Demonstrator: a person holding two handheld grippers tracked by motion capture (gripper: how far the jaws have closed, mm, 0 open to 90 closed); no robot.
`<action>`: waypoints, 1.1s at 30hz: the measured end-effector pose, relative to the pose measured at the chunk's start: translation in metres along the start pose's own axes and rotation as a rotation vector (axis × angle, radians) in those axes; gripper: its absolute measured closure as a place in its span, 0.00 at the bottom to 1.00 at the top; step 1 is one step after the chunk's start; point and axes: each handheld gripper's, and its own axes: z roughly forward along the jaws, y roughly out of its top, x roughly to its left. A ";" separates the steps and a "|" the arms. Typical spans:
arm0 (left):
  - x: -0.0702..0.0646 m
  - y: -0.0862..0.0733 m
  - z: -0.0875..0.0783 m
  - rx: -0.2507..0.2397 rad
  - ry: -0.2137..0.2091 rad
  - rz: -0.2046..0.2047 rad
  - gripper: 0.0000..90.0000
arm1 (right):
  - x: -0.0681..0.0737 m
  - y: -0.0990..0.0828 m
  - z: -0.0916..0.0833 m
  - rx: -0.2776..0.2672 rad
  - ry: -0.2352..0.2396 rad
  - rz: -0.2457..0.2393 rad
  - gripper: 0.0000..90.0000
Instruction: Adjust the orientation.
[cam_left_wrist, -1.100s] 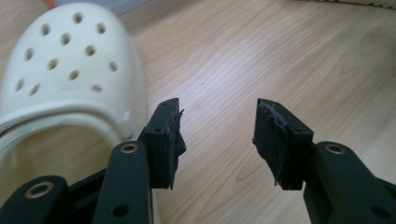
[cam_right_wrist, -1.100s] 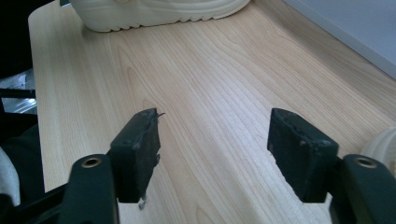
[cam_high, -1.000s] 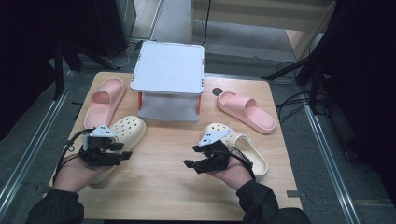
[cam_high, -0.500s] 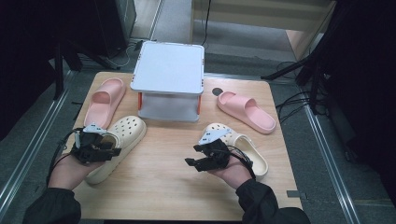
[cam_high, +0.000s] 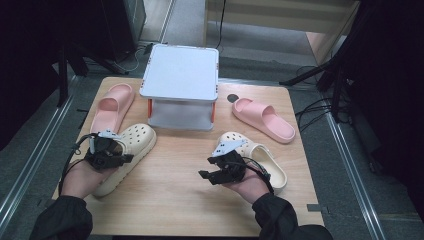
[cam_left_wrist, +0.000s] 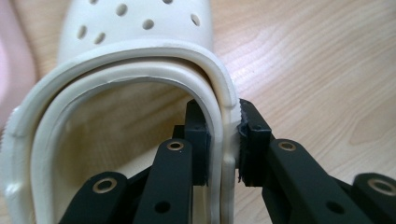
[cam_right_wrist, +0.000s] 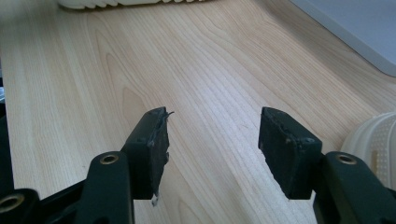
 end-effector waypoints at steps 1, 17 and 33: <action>-0.001 0.001 -0.001 -0.002 0.009 -0.001 0.86 | 0.000 -0.001 0.000 -0.001 -0.001 0.001 0.48; -0.056 0.024 0.005 -0.015 -0.067 0.081 0.86 | -0.001 -0.002 -0.001 -0.008 -0.007 0.010 0.48; -0.094 0.031 0.036 0.026 -0.114 0.137 0.85 | 0.005 0.002 0.009 -0.030 -0.017 -0.033 0.49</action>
